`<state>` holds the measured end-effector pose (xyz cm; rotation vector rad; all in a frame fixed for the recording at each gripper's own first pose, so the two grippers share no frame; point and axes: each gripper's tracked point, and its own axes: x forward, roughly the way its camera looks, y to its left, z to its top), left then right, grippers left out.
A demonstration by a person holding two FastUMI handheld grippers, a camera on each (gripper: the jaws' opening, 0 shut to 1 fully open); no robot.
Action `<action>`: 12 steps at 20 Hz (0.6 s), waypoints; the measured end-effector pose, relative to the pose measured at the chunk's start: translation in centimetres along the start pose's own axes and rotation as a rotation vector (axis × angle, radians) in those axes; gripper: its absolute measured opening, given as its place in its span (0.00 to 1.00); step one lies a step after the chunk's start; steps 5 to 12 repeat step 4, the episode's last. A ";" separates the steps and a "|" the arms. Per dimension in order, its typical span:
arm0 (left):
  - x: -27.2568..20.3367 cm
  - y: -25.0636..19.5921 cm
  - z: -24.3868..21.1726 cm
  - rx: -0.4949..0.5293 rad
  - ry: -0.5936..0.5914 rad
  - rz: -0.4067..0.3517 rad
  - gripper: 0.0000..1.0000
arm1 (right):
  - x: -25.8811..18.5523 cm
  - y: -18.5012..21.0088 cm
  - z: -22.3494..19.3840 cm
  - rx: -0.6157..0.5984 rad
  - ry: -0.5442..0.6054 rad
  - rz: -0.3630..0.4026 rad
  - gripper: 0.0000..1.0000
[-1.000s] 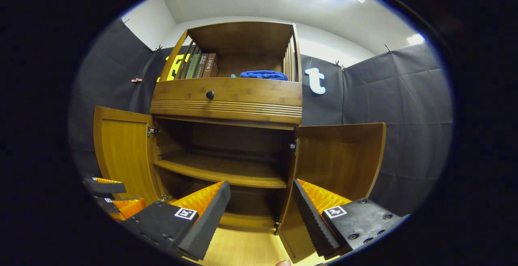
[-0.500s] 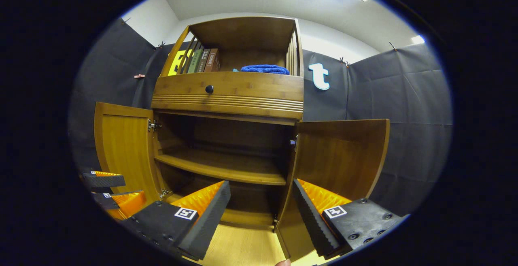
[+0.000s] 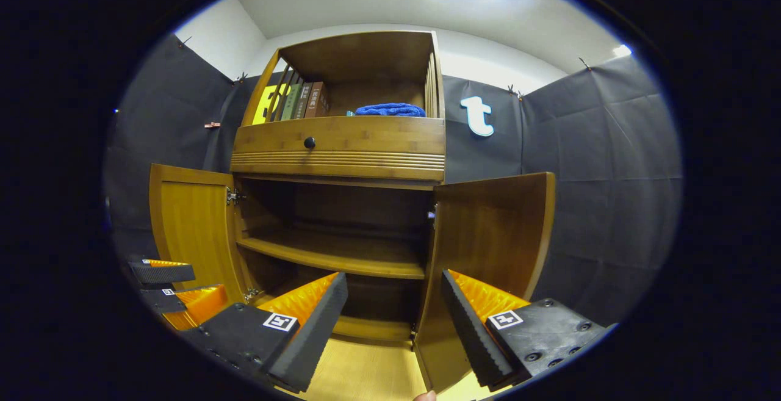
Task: Open the right door of the double-door shoe cabinet with the right hand, and open the left door with the left hand.
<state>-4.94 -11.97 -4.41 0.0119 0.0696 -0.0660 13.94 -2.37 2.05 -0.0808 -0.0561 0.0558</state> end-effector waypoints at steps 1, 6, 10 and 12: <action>0.0 -0.1 -0.3 -0.001 0.005 0.009 0.95 | -0.3 -0.4 0.0 0.004 -0.005 -0.001 0.96; -0.1 -0.9 -0.5 0.008 -0.013 0.019 0.95 | -0.9 -1.8 -0.1 0.021 -0.028 0.004 0.98; -0.1 -0.9 -0.5 0.008 -0.013 0.019 0.95 | -0.9 -1.8 -0.1 0.021 -0.028 0.004 0.98; -0.1 -0.9 -0.5 0.008 -0.013 0.019 0.95 | -0.9 -1.8 -0.1 0.021 -0.028 0.004 0.98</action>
